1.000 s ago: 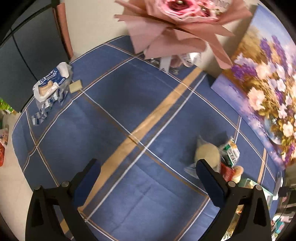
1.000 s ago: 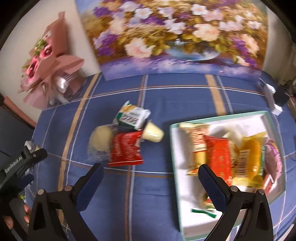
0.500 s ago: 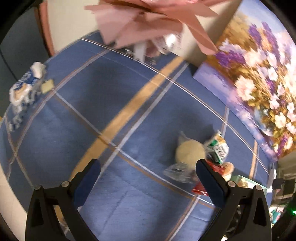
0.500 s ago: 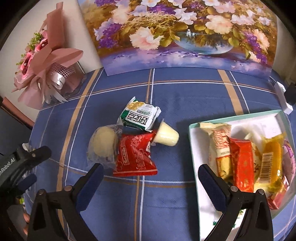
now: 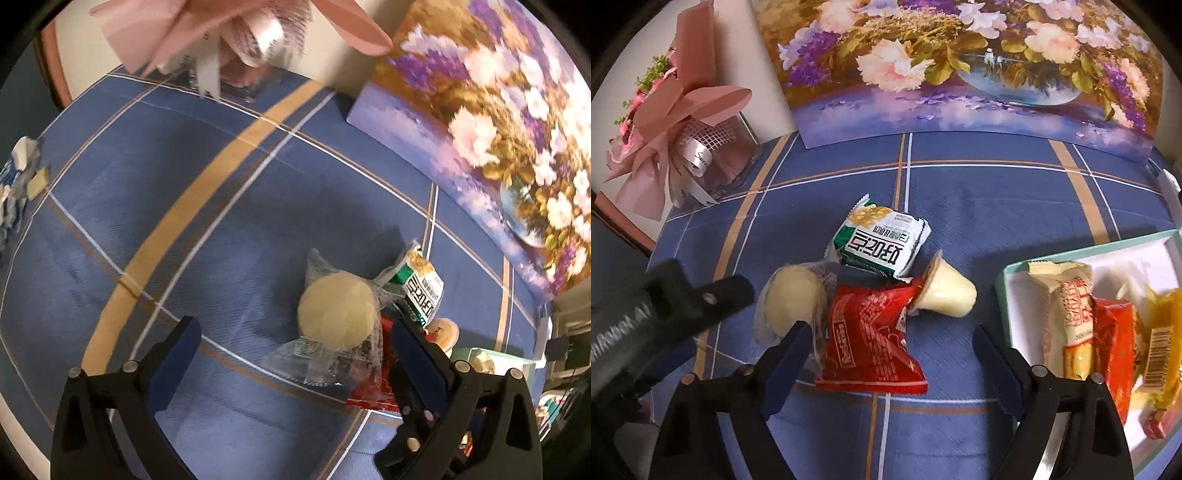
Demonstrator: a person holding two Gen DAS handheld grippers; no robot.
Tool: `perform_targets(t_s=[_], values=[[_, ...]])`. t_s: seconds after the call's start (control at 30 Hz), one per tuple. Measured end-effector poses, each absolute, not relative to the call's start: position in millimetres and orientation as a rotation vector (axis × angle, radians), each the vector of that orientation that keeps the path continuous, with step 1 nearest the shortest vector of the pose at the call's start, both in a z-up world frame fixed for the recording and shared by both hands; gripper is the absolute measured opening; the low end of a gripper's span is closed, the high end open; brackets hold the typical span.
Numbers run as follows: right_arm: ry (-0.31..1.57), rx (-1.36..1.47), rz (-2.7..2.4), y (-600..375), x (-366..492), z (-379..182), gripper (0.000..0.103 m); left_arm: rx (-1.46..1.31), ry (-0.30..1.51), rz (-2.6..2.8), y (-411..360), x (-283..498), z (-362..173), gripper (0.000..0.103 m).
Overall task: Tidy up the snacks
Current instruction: 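Close the left tool on the round bun bag while the right tool grasps the red Rolls pack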
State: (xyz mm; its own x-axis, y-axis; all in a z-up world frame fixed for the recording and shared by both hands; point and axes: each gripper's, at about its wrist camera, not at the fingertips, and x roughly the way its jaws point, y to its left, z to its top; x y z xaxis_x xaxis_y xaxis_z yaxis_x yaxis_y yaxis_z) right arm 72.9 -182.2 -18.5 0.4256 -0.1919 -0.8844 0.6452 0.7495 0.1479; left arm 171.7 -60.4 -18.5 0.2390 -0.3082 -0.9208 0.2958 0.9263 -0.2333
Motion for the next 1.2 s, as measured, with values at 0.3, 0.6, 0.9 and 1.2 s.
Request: perform_targets(t_s=[0.3, 0.6, 0.9, 1.2], values=[[1.045, 0.51, -0.535, -180.0, 86.6, -39.0, 0.085, 0.013, 1.278, -0.419, -71.5, 174.2, -40.2, 0.089], [1.082, 0.491, -0.535, -174.6, 96.0, -54.7, 0.084, -0.028, 1.276, -0.45, -70.0, 177.2, -46.5, 0.082], [1.091, 0.457, -0.551, -169.5, 96.5, -56.9, 0.081, -0.017, 1.276, -0.454, -71.4, 176.4, -47.5, 0.082], [1.085, 0.481, -0.568, -176.1, 91.1, -54.4, 0.065, 0.011, 1.279, -0.453, -78.1, 173.8, -48.2, 0.08]])
